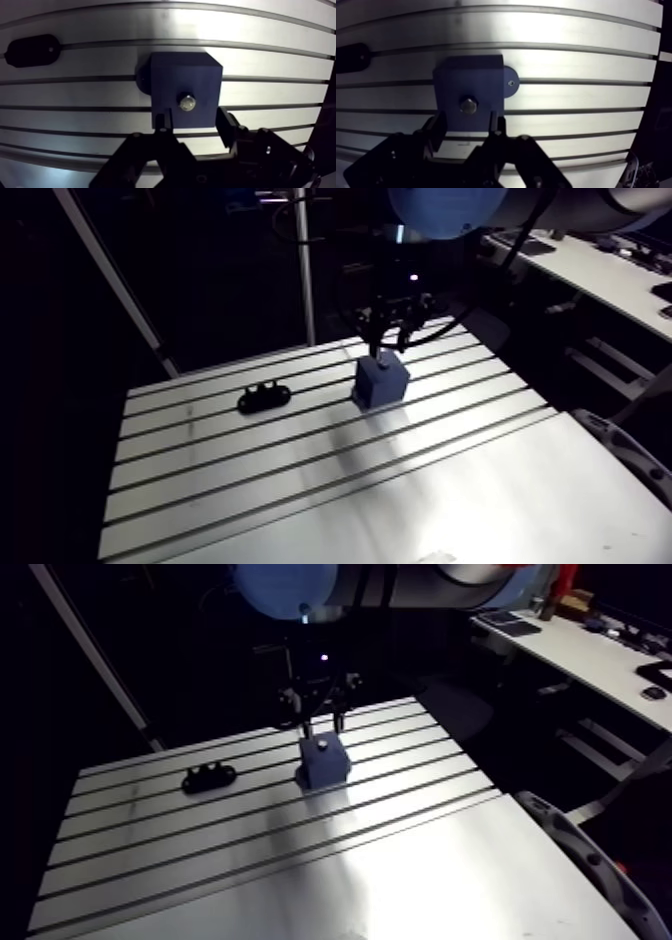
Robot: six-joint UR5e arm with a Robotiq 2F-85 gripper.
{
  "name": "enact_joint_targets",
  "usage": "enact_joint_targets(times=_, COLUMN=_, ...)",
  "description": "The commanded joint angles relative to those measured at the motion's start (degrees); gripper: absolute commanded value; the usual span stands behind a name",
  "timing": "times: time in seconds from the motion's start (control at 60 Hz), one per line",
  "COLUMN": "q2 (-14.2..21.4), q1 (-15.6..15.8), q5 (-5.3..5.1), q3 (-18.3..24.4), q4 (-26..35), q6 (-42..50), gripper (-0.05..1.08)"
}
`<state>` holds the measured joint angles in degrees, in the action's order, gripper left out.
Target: Pick up the M10 bolt and insert it into the hex recess until seated.
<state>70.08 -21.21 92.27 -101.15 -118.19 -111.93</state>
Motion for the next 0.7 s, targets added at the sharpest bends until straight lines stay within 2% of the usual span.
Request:
enact_joint_targets(times=0.017, q2=-0.84, q1=0.12, q5=0.51, q3=0.11, q4=-0.06, q6=-0.09, gripper=0.44)
enact_joint_targets(times=0.55, q2=-1.48, q1=0.55, q5=-0.11, q3=0.12, q4=-0.81, q6=1.23, gripper=0.46)
enact_joint_targets(times=0.7, q2=-1.56, q1=0.55, q5=0.11, q3=0.20, q4=-1.21, q6=1.97, gripper=0.47)
